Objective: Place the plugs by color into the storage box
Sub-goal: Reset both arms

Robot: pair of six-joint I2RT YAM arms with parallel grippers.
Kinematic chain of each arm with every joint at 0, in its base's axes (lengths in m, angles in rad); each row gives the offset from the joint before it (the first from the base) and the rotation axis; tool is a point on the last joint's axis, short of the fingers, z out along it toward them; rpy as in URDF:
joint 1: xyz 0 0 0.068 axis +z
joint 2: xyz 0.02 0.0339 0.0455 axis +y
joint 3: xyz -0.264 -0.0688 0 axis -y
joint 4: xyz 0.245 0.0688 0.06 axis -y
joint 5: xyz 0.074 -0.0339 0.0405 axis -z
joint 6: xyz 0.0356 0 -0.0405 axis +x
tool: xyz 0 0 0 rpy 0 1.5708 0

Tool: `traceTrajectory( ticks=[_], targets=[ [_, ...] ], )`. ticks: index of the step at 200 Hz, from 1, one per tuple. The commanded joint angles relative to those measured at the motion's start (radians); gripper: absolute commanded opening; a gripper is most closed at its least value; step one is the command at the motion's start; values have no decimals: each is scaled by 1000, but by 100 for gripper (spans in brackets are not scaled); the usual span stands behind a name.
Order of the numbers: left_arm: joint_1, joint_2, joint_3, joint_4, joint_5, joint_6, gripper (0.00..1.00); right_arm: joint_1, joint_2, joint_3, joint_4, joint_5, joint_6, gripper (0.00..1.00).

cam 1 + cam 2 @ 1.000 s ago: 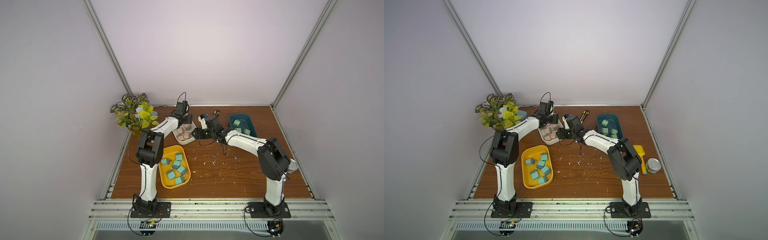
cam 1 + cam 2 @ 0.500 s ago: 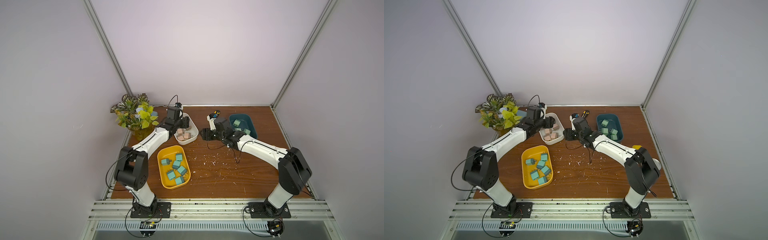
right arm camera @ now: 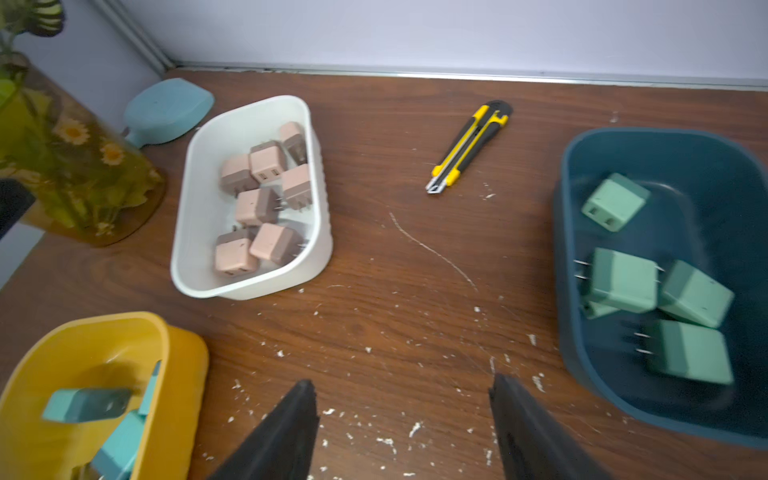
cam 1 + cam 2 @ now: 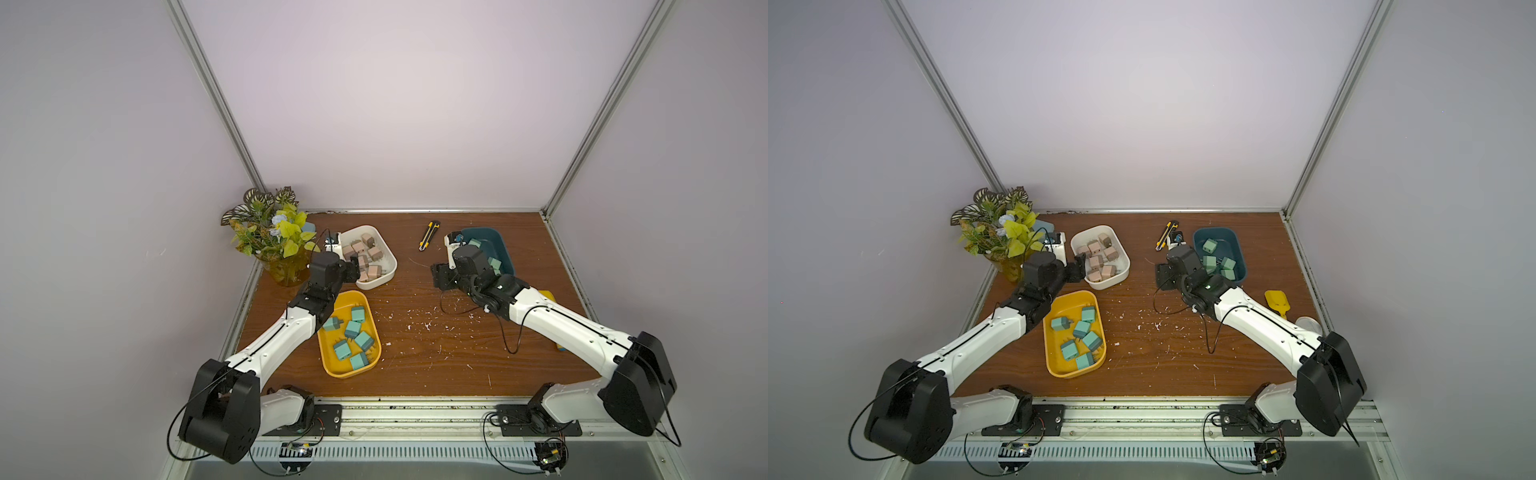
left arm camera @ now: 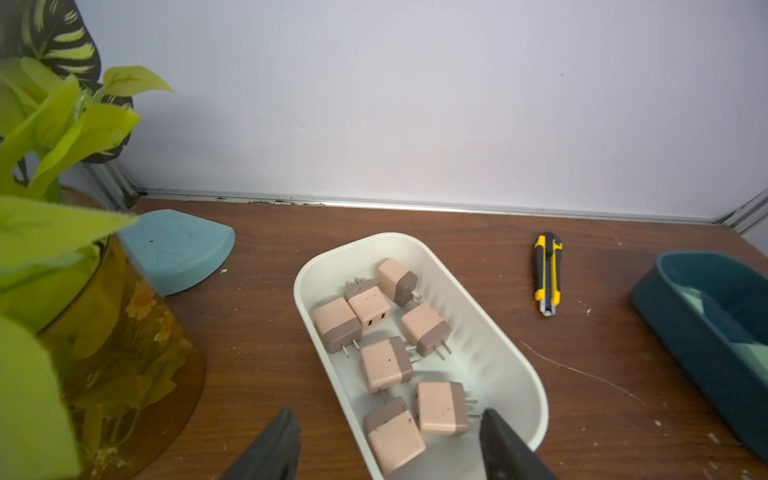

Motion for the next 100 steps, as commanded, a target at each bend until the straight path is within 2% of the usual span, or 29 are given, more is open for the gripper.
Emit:
traceTrajectory(
  ticks=[1, 13, 38, 71, 82, 100],
  targets=[
    [-11, 21, -63, 179, -85, 88, 71, -63, -90, -82, -9, 198, -63, 76],
    [-10, 42, -78, 204, -126, 115, 73, -125, -139, -160, 41, 222, -77, 78],
    [-7, 72, -136, 304, -228, 154, 74, -271, -229, -315, 186, 182, -143, 80],
    [12, 87, -255, 527, -293, 222, 79, -376, -261, -531, 494, 288, -378, 87],
    [22, 71, -269, 527, -272, 236, 80, -421, -242, -586, 565, 311, -407, 88],
    [35, 67, -343, 675, -243, 262, 83, -483, -215, -613, 591, 293, -378, 89]
  ],
)
